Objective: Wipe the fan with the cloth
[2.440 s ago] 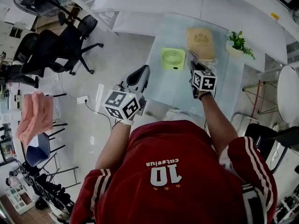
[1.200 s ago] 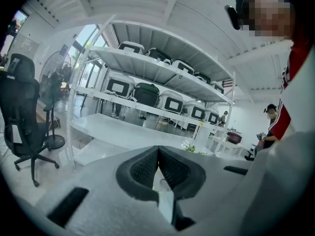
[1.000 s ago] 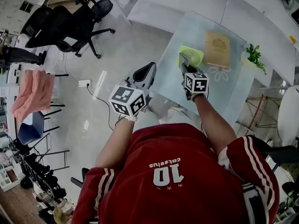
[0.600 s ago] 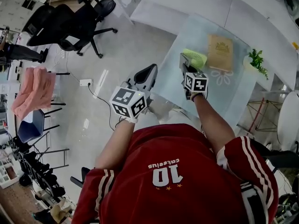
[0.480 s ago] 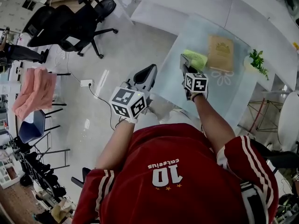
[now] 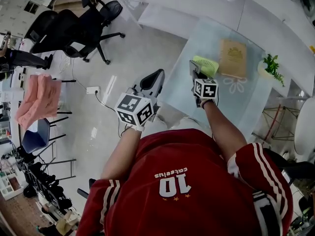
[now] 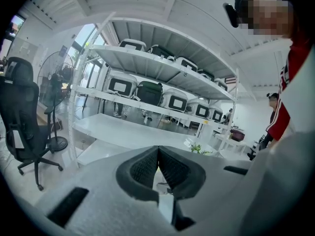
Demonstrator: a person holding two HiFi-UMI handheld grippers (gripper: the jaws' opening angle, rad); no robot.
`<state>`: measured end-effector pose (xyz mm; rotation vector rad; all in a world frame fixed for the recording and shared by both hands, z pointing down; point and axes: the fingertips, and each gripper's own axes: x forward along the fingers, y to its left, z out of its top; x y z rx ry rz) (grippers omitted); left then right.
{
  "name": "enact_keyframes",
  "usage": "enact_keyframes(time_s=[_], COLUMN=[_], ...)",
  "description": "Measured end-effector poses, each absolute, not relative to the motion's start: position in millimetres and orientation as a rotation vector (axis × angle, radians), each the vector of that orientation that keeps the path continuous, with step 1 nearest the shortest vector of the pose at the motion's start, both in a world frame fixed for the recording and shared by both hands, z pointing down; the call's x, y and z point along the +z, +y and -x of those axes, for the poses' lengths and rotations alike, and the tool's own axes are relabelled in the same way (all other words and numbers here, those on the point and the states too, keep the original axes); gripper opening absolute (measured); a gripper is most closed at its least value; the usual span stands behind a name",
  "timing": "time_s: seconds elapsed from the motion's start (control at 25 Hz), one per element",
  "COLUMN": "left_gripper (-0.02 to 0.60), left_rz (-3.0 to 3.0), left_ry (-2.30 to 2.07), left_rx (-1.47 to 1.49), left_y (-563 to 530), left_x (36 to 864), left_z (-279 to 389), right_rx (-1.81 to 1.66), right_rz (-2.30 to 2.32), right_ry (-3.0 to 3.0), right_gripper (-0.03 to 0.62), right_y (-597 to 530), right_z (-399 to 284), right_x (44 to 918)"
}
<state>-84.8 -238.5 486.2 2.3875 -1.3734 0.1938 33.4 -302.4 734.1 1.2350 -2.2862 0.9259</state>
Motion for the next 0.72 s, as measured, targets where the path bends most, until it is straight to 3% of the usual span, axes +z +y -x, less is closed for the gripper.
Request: enact_keyframes(time_s=[0.72], left_gripper=[0.005], left_rz=[-2.411], left_ry=[-1.311], left_rx=[0.224], left_y=[-250.0], left_x=[493.4], left_z=[67.5], right_rx=[0.972], right_rz=[-1.298], right_ry=[-2.249], right_gripper=[0.026], right_y=[-302.2], right_z=[-59.0], right_x=[738.8])
